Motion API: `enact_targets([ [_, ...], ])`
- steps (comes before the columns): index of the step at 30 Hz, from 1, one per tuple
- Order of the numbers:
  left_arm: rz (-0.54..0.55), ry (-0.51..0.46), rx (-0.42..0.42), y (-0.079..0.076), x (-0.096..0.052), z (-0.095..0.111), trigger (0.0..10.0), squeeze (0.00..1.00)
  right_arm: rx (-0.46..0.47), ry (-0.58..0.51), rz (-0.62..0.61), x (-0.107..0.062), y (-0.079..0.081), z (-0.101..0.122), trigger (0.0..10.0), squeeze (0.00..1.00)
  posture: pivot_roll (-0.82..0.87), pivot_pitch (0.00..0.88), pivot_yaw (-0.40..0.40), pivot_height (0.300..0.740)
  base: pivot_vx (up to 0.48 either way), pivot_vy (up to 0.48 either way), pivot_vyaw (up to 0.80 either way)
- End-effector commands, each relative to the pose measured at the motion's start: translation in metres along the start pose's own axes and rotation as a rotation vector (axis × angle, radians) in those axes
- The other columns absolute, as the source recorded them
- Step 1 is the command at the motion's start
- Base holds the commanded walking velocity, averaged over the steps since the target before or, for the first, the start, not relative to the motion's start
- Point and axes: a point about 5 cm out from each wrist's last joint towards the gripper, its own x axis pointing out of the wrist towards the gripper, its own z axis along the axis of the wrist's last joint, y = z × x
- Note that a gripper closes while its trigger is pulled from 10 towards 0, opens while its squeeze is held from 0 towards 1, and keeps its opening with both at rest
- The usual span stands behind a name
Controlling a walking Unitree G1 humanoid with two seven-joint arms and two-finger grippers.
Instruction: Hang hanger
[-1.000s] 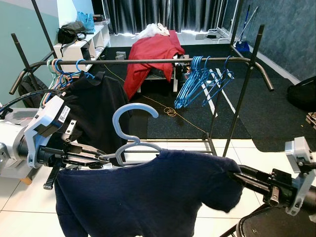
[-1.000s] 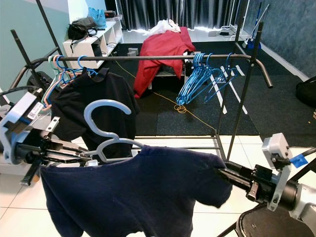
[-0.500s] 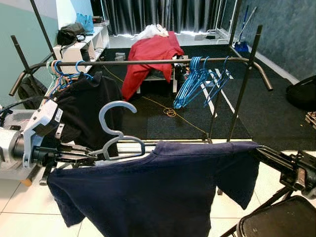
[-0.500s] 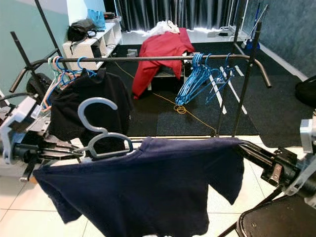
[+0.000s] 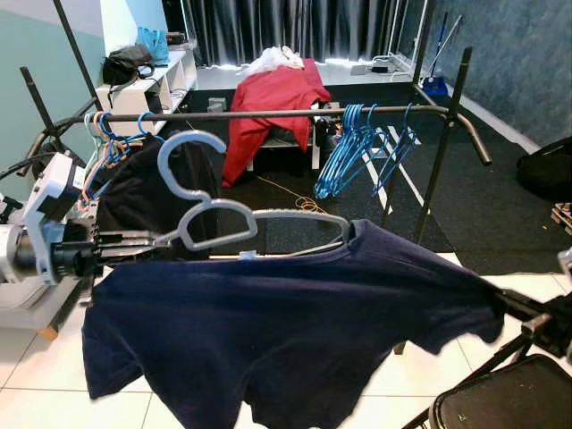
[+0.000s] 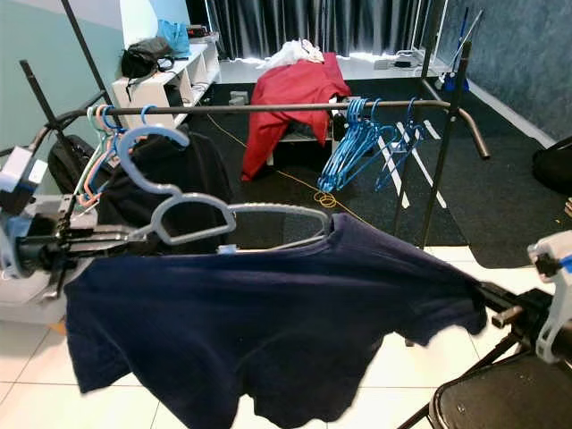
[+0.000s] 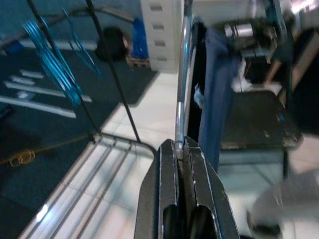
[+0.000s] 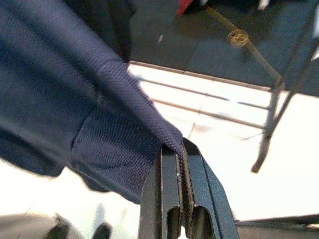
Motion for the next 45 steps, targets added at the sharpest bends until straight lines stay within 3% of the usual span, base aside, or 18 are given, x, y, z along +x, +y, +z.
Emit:
enact_targets([
  [1, 0.102, -0.118, 0.013, 0.008, -0.006, 0.013, 10.0, 0.0, 0.013, 0.049, 0.006, 0.005, 0.007, -0.009, 0.0, 0.0, -0.13, 0.0, 0.02, 0.74, 0.0, 0.0, 0.0],
  [3, 0.118, -0.185, 0.006, 0.007, 0.001, 0.017, 10.0, 0.0, 0.015, 0.049, 0.062, 0.015, 0.02, -0.011, 0.0, 0.0, -0.13, 0.0, 0.019, 0.74, 0.0, 0.0, 0.0],
  [5, 0.118, -0.185, 0.006, 0.007, 0.001, 0.017, 10.0, 0.0, 0.015, 0.049, 0.062, 0.015, 0.02, -0.011, 0.0, 0.0, -0.13, 0.0, 0.019, 0.74, 0.0, 0.0, 0.0],
  [7, 0.163, -0.356, -0.04, 0.006, 0.023, 0.025, 10.0, 0.0, 0.015, 0.023, 0.185, 0.038, 0.051, -0.01, 0.0, 0.0, -0.13, 0.0, 0.017, 0.74, 0.0, 0.0, 0.0],
  [9, 0.171, -0.418, -0.069, 0.003, 0.034, 0.027, 10.0, 0.0, 0.01, 0.01, 0.227, 0.047, 0.063, -0.008, 0.0, 0.0, -0.13, 0.0, 0.016, 0.74, 0.0, 0.0, 0.0],
  [13, 0.154, -0.415, -0.066, -0.003, 0.044, 0.024, 10.0, 0.0, 0.004, -0.005, 0.244, 0.053, 0.07, -0.005, 0.0, 0.0, -0.13, 0.0, 0.016, 0.74, 0.0, 0.0, 0.0],
  [16, 0.046, -0.217, -0.04, -0.027, 0.06, -0.008, 10.0, 0.0, -0.047, -0.059, 0.162, 0.057, 0.058, 0.008, 0.0, 0.0, -0.13, 0.0, 0.014, 0.74, 0.0, 0.0, 0.0],
  [20, 0.039, -0.134, -0.033, -0.029, 0.058, -0.021, 10.0, 0.0, -0.068, -0.083, 0.11, 0.055, 0.049, 0.014, 0.0, 0.0, -0.13, 0.0, 0.014, 0.74, 0.0, 0.0, 0.0],
  [24, 0.061, -0.122, -0.029, -0.027, 0.054, -0.021, 10.0, 0.0, -0.068, -0.112, 0.088, 0.054, 0.047, 0.018, 0.0, 0.0, -0.13, 0.0, 0.011, 0.74, 0.0, 0.0, 0.0],
  [29, 0.133, -0.209, -0.046, -0.022, 0.059, -0.008, 10.0, 0.0, -0.058, -0.156, 0.156, 0.06, 0.064, 0.02, 0.0, 0.0, -0.12, 0.0, 0.012, 0.74, 0.0, 0.0, 0.0],
  [31, 0.232, -0.378, -0.134, -0.019, 0.077, 0.002, 10.0, 0.0, -0.048, -0.191, 0.213, 0.069, 0.083, 0.021, 0.0, 0.0, -0.12, 0.0, 0.012, 0.74, 0.0, 0.0, 0.0],
  [33, 0.35, -0.612, -0.327, -0.02, 0.101, 0.009, 10.0, 0.0, -0.011, -0.263, 0.242, 0.082, 0.1, 0.027, 0.0, 0.0, -0.12, 0.0, 0.018, 0.74, 0.0, 0.0, 0.0],
  [34, 0.35, -0.612, -0.327, -0.02, 0.101, 0.009, 10.0, 0.0, -0.011, -0.263, 0.242, 0.082, 0.1, 0.027, 0.0, 0.0, -0.12, 0.0, 0.018, 0.74, 0.0, 0.0, 0.0],
  [36, 0.441, -0.786, -0.521, -0.022, 0.118, 0.011, 10.0, 0.0, 0.03, -0.329, 0.256, 0.09, 0.111, 0.036, 0.0, 0.0, -0.12, 0.0, 0.021, 0.74, 0.0, 0.0, 0.0],
  [37, 0.441, -0.786, -0.521, -0.022, 0.118, 0.011, 10.0, 0.0, 0.03, -0.329, 0.256, 0.09, 0.111, 0.036, 0.0, 0.0, -0.12, 0.0, 0.021, 0.74, 0.0, 0.0, 0.0],
  [39, 0.52, -0.901, -0.65, -0.021, 0.131, 0.009, 10.0, 0.0, 0.055, -0.382, 0.289, 0.096, 0.122, 0.042, 0.0, 0.0, -0.12, 0.0, 0.019, 0.74, 0.0, 0.0, 0.0],
  [43, 0.562, -0.98, -0.732, -0.018, 0.141, 0.011, 10.0, 0.0, 0.067, -0.401, 0.331, 0.1, 0.132, 0.044, 0.0, 0.0, -0.11, 0.0, 0.011, 0.74, 0.0, 0.0, 0.0],
  [45, 0.59, -1.019, -0.779, -0.014, 0.158, 0.017, 10.0, 0.0, 0.075, -0.401, 0.412, 0.107, 0.152, 0.044, 0.0, 0.0, -0.12, 0.0, 0.012, 0.74, 0.0, 0.0, 0.0],
])
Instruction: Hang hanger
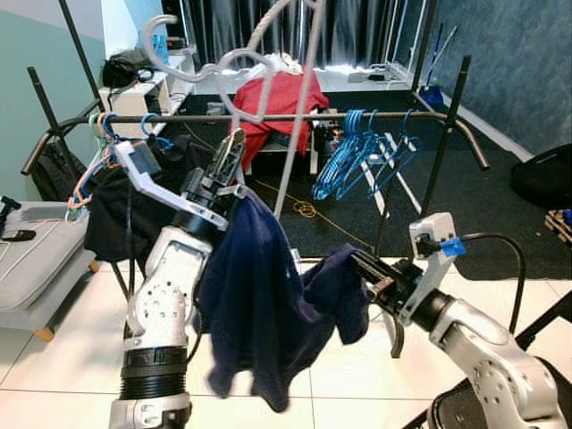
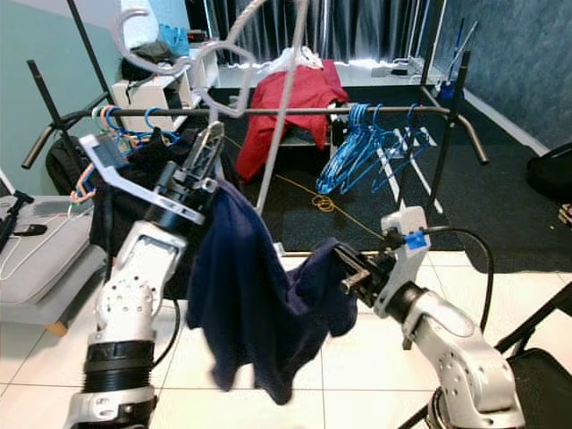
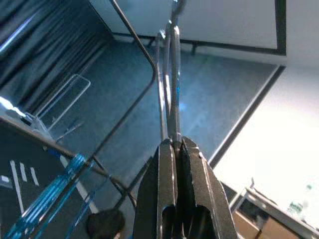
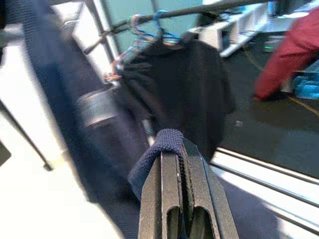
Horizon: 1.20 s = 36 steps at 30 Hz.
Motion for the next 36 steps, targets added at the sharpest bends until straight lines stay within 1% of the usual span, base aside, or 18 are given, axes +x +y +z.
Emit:
enact_targets([
  [1, 0.0, -0.04, -0.051, -0.008, 0.009, -0.007, 10.0, 0.0, -0.007, -0.013, 0.05, 0.005, 0.01, 0.002, 0.0, 0.0, -0.12, 0.0, 0.012, 0.74, 0.0, 0.0, 0.0],
  [4, 0.012, -0.039, -0.052, -0.012, 0.014, -0.013, 10.0, 0.0, 0.004, -0.017, 0.088, 0.01, 0.019, 0.0, 0.0, 0.0, -0.12, 0.0, 0.012, 0.74, 0.0, 0.0, 0.0],
  [5, 0.001, -0.004, 0.045, -0.017, 0.019, -0.02, 10.0, 0.0, 0.019, -0.032, 0.123, 0.014, 0.026, 0.001, 0.0, 0.0, -0.13, 0.0, 0.015, 0.74, 0.0, 0.0, 0.0],
  [6, 0.001, -0.004, 0.045, -0.017, 0.019, -0.02, 10.0, 0.0, 0.019, -0.032, 0.123, 0.014, 0.026, 0.001, 0.0, 0.0, -0.13, 0.0, 0.015, 0.74, 0.0, 0.0, 0.0],
  [7, -0.028, 0.036, 0.166, -0.023, 0.021, -0.028, 10.0, 0.0, 0.039, -0.061, 0.152, 0.016, 0.032, 0.004, 0.0, 0.0, -0.14, 0.0, 0.018, 0.74, 0.0, 0.0, 0.0],
  [8, -0.028, 0.036, 0.166, -0.023, 0.021, -0.028, 10.0, 0.0, 0.039, -0.061, 0.152, 0.016, 0.032, 0.004, 0.0, 0.0, -0.14, 0.0, 0.018, 0.74, 0.0, 0.0, 0.0],
  [9, -0.033, 0.078, 0.302, -0.026, 0.023, -0.036, 10.0, 0.0, 0.072, -0.113, 0.189, 0.016, 0.037, 0.012, 0.0, 0.0, -0.14, 0.0, 0.018, 0.74, 0.0, 0.0, 0.0],
  [12, -0.036, 0.101, 0.39, -0.027, 0.023, -0.041, 10.0, 0.0, 0.093, -0.149, 0.212, 0.015, 0.04, 0.017, 0.0, 0.0, -0.14, 0.0, 0.018, 0.74, 0.0, 0.0, 0.0],
  [13, -0.037, 0.152, 0.553, -0.023, 0.024, -0.048, 10.0, 0.0, 0.122, -0.204, 0.267, 0.012, 0.045, 0.026, 0.0, 0.0, -0.14, 0.0, 0.017, 0.74, 0.0, 0.0, 0.0],
  [14, -0.037, 0.152, 0.553, -0.023, 0.024, -0.048, 10.0, 0.0, 0.122, -0.204, 0.267, 0.012, 0.045, 0.026, 0.0, 0.0, -0.14, 0.0, 0.017, 0.74, 0.0, 0.0, 0.0],
  [15, -0.011, 0.197, 0.659, -0.015, 0.023, -0.052, 10.0, 0.0, 0.147, -0.246, 0.318, 0.008, 0.05, 0.034, 0.0, 0.0, -0.14, 0.0, 0.013, 0.74, 0.0, 0.0, 0.0],
  [17, -0.011, 0.197, 0.659, -0.015, 0.023, -0.052, 10.0, 0.0, 0.147, -0.246, 0.318, 0.008, 0.05, 0.034, 0.0, 0.0, -0.14, 0.0, 0.013, 0.74, 0.0, 0.0, 0.0],
  [18, 0.105, 0.192, 0.719, 0.005, 0.025, -0.046, 10.0, 0.0, 0.157, -0.248, 0.437, 0.001, 0.064, 0.039, 0.0, 0.0, -0.15, 0.0, 0.016, 0.74, 0.0, 0.0, 0.0],
  [21, 0.161, 0.168, 0.687, 0.012, 0.027, -0.04, 10.0, 0.0, 0.151, -0.224, 0.48, -0.001, 0.071, 0.036, 0.0, 0.0, -0.15, 0.0, 0.017, 0.74, 0.0, 0.0, 0.0],
  [22, 0.206, 0.127, 0.665, 0.015, 0.033, -0.032, 10.0, 0.0, 0.158, -0.178, 0.558, -0.003, 0.084, 0.028, 0.0, 0.0, -0.15, 0.0, 0.018, 0.74, 0.0, 0.0, 0.0],
  [27, 0.27, 0.056, 0.595, 0.017, 0.046, -0.02, 10.0, 0.0, 0.212, -0.106, 0.664, -0.005, 0.106, 0.014, 0.0, 0.0, -0.15, 0.0, 0.02, 0.74, 0.0, 0.0, 0.0],
  [29, 0.322, -0.016, 0.49, 0.015, 0.058, -0.009, 10.0, 0.0, 0.239, -0.006, 0.718, -0.007, 0.119, -0.004, 0.0, 0.0, -0.15, 0.0, 0.023, 0.74, 0.0, 0.0, 0.0],
  [36, 0.349, -0.076, 0.429, 0.012, 0.068, 0.0, 10.0, 0.0, 0.253, 0.072, 0.728, -0.011, 0.122, -0.015, 0.0, 0.0, -0.15, 0.0, 0.024, 0.74, 0.0, 0.0, 0.0],
])
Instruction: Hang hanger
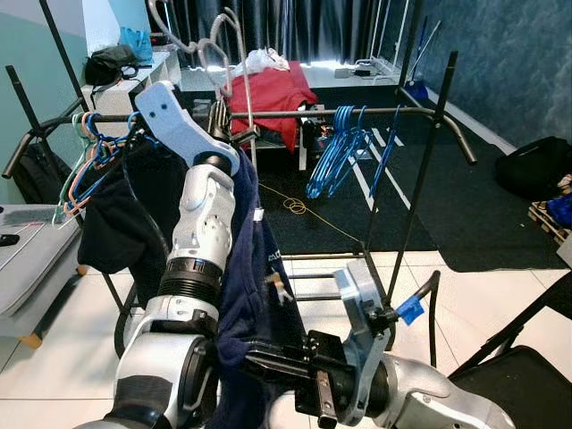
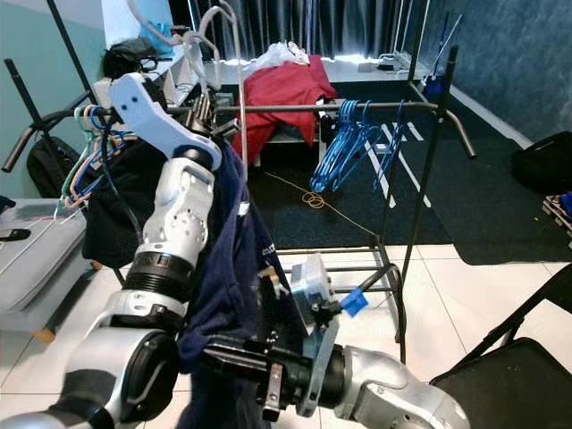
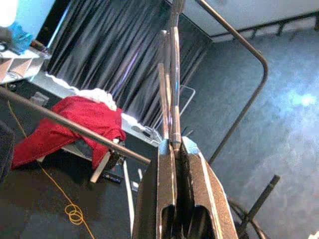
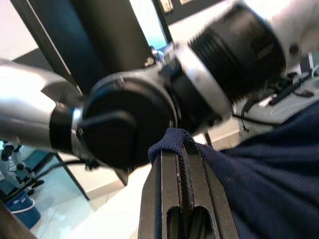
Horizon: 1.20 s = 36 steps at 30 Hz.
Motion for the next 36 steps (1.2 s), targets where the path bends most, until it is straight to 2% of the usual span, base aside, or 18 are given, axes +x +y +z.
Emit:
enact_targets([
  [1, 0.014, -0.052, -0.036, -0.004, 0.009, 0.011, 10.0, 0.0, 0.016, 0.031, 0.017, -0.002, 0.004, -0.003, 0.0, 0.0, -0.16, 0.0, 0.027, 0.74, 0.0, 0.0, 0.0],
  [2, 0.014, -0.052, -0.036, -0.004, 0.009, 0.011, 10.0, 0.0, 0.016, 0.031, 0.017, -0.002, 0.004, -0.003, 0.0, 0.0, -0.16, 0.0, 0.027, 0.74, 0.0, 0.0, 0.0],
  [3, 0.022, -0.078, -0.035, -0.001, 0.013, 0.018, 10.0, 0.0, 0.03, 0.061, 0.019, -0.012, 0.007, -0.004, 0.0, 0.0, -0.17, 0.0, 0.03, 0.74, 0.0, 0.0, 0.0],
  [6, 0.04, -0.098, -0.034, 0.004, 0.018, 0.025, 10.0, 0.0, 0.043, 0.089, 0.019, -0.022, 0.01, -0.005, 0.0, 0.0, -0.17, 0.0, 0.03, 0.74, 0.0, 0.0, 0.0],
  [11, 0.093, -0.176, 0.018, 0.033, 0.027, 0.052, 10.0, 0.0, 0.117, 0.205, -0.033, -0.067, 0.025, -0.015, 0.0, 0.0, -0.17, 0.0, 0.024, 0.74, 0.0, 0.0, 0.0],
  [12, 0.093, -0.176, 0.018, 0.033, 0.027, 0.052, 10.0, 0.0, 0.117, 0.205, -0.033, -0.067, 0.025, -0.015, 0.0, 0.0, -0.17, 0.0, 0.024, 0.74, 0.0, 0.0, 0.0],
  [15, 0.101, -0.191, 0.025, 0.039, 0.028, 0.057, 10.0, 0.0, 0.133, 0.24, -0.084, -0.082, 0.025, -0.018, 0.0, 0.0, -0.18, 0.0, 0.023, 0.74, 0.0, 0.0, 0.0],
  [18, 0.075, -0.192, 0.003, 0.045, 0.027, 0.06, 10.0, 0.0, 0.088, 0.312, -0.304, -0.121, 0.01, -0.018, 0.0, 0.0, -0.18, 0.0, 0.024, 0.74, 0.0, 0.0, 0.0],
  [19, 0.075, -0.192, 0.003, 0.045, 0.027, 0.06, 10.0, 0.0, 0.088, 0.312, -0.304, -0.121, 0.01, -0.018, 0.0, 0.0, -0.18, 0.0, 0.024, 0.74, 0.0, 0.0, 0.0],
  [21, 0.034, -0.197, -0.008, 0.042, 0.026, 0.06, 10.0, 0.0, 0.042, 0.333, -0.415, -0.137, 0.0, -0.013, 0.0, 0.0, -0.18, 0.0, 0.026, 0.74, 0.0, 0.0, 0.0],
  [22, 0.034, -0.197, -0.008, 0.042, 0.026, 0.06, 10.0, 0.0, 0.042, 0.333, -0.415, -0.137, 0.0, -0.013, 0.0, 0.0, -0.18, 0.0, 0.026, 0.74, 0.0, 0.0, 0.0],
  [25, -0.044, -0.21, -0.038, 0.032, 0.025, 0.059, 10.0, 0.0, 0.002, 0.361, -0.525, -0.153, -0.012, -0.006, 0.0, 0.0, -0.18, 0.0, 0.026, 0.74, 0.0, 0.0, 0.0],
  [28, -0.057, -0.214, -0.038, 0.03, 0.025, 0.06, 10.0, 0.0, -0.012, 0.367, -0.554, -0.156, -0.015, -0.006, 0.0, 0.0, -0.18, 0.0, 0.026, 0.74, 0.0, 0.0, 0.0],
  [30, -0.131, -0.209, 0.02, 0.024, 0.023, 0.059, 10.0, 0.0, -0.082, 0.332, -0.664, -0.159, -0.029, 0.001, 0.0, 0.0, -0.16, 0.0, 0.028, 0.74, 0.0, 0.0, 0.0],
  [33, -0.131, -0.209, 0.02, 0.024, 0.023, 0.059, 10.0, 0.0, -0.082, 0.332, -0.664, -0.159, -0.029, 0.001, 0.0, 0.0, -0.16, 0.0, 0.028, 0.74, 0.0, 0.0, 0.0],
  [34, -0.172, -0.196, 0.062, 0.022, 0.021, 0.057, 10.0, 0.0, -0.115, 0.309, -0.709, -0.161, -0.035, 0.004, 0.0, 0.0, -0.16, 0.0, 0.03, 0.74, 0.0, 0.0, 0.0],
  [35, -0.172, -0.196, 0.062, 0.022, 0.021, 0.057, 10.0, 0.0, -0.115, 0.309, -0.709, -0.161, -0.035, 0.004, 0.0, 0.0, -0.16, 0.0, 0.03, 0.74, 0.0, 0.0, 0.0],
  [36, -0.241, -0.12, 0.227, 0.023, 0.015, 0.043, 10.0, 0.0, -0.162, 0.26, -0.8, -0.163, -0.047, 0.011, 0.0, 0.0, -0.16, 0.0, 0.033, 0.74, 0.0, 0.0, 0.0],
])
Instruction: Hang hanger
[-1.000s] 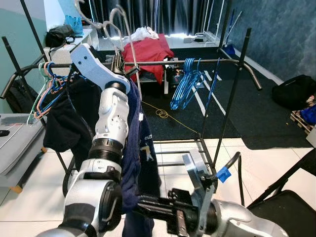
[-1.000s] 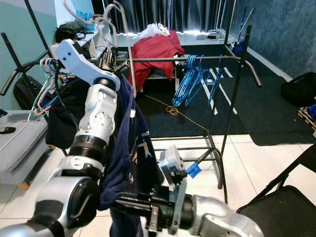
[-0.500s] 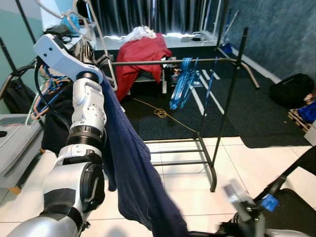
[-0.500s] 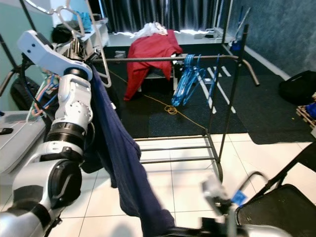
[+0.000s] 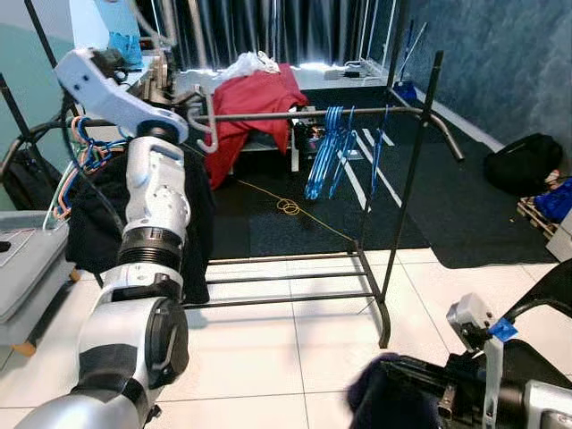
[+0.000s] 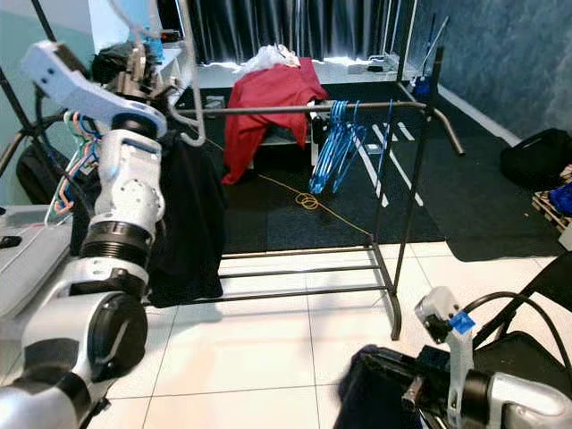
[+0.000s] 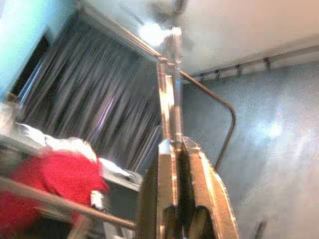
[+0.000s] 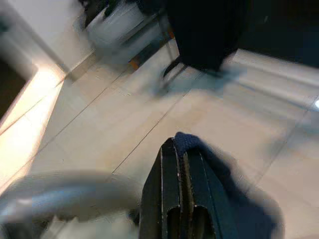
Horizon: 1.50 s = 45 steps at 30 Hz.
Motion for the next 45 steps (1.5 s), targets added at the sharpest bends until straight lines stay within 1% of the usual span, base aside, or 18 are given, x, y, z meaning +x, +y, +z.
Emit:
enact_targets([
  [1, -0.141, 0.159, 0.261, -0.002, -0.018, -0.026, 10.0, 0.0, -0.028, -0.088, -0.158, 0.004, -0.018, 0.012, 0.0, 0.0, -0.17, 0.0, 0.037, 0.74, 0.0, 0.0, 0.0],
  [2, -0.141, 0.159, 0.261, -0.002, -0.018, -0.026, 10.0, 0.0, -0.028, -0.088, -0.158, 0.004, -0.018, 0.012, 0.0, 0.0, -0.17, 0.0, 0.037, 0.74, 0.0, 0.0, 0.0],
  [3, -0.179, 0.279, 0.426, 0.009, -0.036, -0.044, 10.0, 0.0, -0.02, -0.139, -0.224, 0.011, -0.024, 0.016, 0.0, 0.0, -0.16, 0.0, 0.036, 0.74, 0.0, 0.0, 0.0],
  [4, -0.179, 0.279, 0.426, 0.009, -0.036, -0.044, 10.0, 0.0, -0.02, -0.139, -0.224, 0.011, -0.024, 0.016, 0.0, 0.0, -0.16, 0.0, 0.036, 0.74, 0.0, 0.0, 0.0],
  [6, -0.134, 0.456, 0.598, 0.041, -0.07, -0.064, 10.0, 0.0, 0.009, -0.223, -0.274, 0.028, -0.026, 0.023, 0.0, 0.0, -0.14, 0.0, 0.03, 0.74, 0.0, 0.0, 0.0],
  [10, -0.037, 0.544, 0.666, 0.068, -0.097, -0.067, 10.0, 0.0, 0.011, -0.255, -0.265, 0.04, -0.023, 0.025, 0.0, 0.0, -0.13, 0.0, 0.022, 0.74, 0.0, 0.0, 0.0],
  [15, 0.011, 0.576, 0.703, 0.081, -0.108, -0.066, 10.0, 0.0, 0.004, -0.26, -0.263, 0.044, -0.022, 0.026, 0.0, 0.0, -0.12, 0.0, 0.018, 0.74, 0.0, 0.0, 0.0],
  [16, 0.133, 0.637, 0.708, 0.101, -0.127, -0.064, 10.0, 0.0, -0.014, -0.266, -0.294, 0.05, -0.026, 0.028, 2.8, 0.0, -0.12, 0.0, 0.015, 0.74, 0.0, 0.0, 0.0],
  [18, 0.133, 0.637, 0.708, 0.101, -0.127, -0.064, 10.0, 0.0, -0.014, -0.266, -0.294, 0.05, -0.026, 0.028, 2.8, 0.0, -0.12, 0.0, 0.015, 0.74, 0.0, 0.0, 0.0],
  [19, 0.258, 0.714, 0.679, 0.116, -0.15, -0.067, 10.0, 0.0, -0.02, -0.25, -0.315, 0.058, -0.03, 0.027, 10.0, 0.0, -0.12, 0.0, 0.014, 0.74, 0.0, 0.0, 0.0],
  [20, 0.337, 0.801, 0.642, 0.122, -0.173, -0.073, 10.0, 0.0, -0.041, -0.225, -0.346, 0.068, -0.034, 0.023, 10.0, 0.0, -0.11, 0.0, 0.012, 0.74, 0.0, 0.0, 0.68],
  [21, 0.337, 0.801, 0.642, 0.122, -0.173, -0.073, 10.0, 0.0, -0.041, -0.225, -0.346, 0.068, -0.034, 0.023, 10.0, 0.0, -0.11, 0.0, 0.012, 0.74, 0.0, 0.0, 0.68],
  [23, 0.362, 0.917, 0.507, 0.114, -0.204, -0.088, 10.0, 0.0, -0.068, -0.185, -0.368, 0.087, -0.032, 0.014, 10.0, 0.0, -0.1, 0.0, 0.013, 0.74, 0.0, 0.0, 0.78],
  [25, 0.362, 0.917, 0.507, 0.114, -0.204, -0.088, 10.0, 0.0, -0.068, -0.185, -0.368, 0.087, -0.032, 0.014, 10.0, 0.0, -0.1, 0.0, 0.013, 0.74, 0.0, 0.0, 0.79],
  [27, 0.358, 0.919, 0.385, 0.106, -0.214, -0.088, 10.0, 0.0, -0.111, -0.171, -0.358, 0.095, -0.027, 0.013, 10.0, 0.0, -0.1, 0.0, 0.009, 0.74, 0.0, 0.0, 0.79],
  [35, 0.276, 0.87, 0.408, 0.092, -0.209, -0.069, 10.0, 0.0, -0.113, -0.191, -0.397, 0.086, -0.035, 0.015, 10.0, 0.0, -0.06, 0.0, -0.008, 0.74, 0.0, 0.0, 0.79],
  [40, 0.284, 0.901, 0.133, 0.063, -0.231, -0.082, 10.0, 0.0, -0.127, -0.183, -0.489, 0.074, -0.055, 0.008, 10.0, 0.0, -0.04, 0.0, -0.016, 0.74, 0.0, 0.0, 0.79],
  [45, 0.355, 0.824, 0.091, 0.074, -0.218, -0.077, 10.0, 0.0, -0.054, -0.217, -0.473, 0.083, -0.057, 0.008, 10.0, 0.0, -0.02, 0.0, -0.027, 0.74, 0.0, 0.0, 0.79],
])
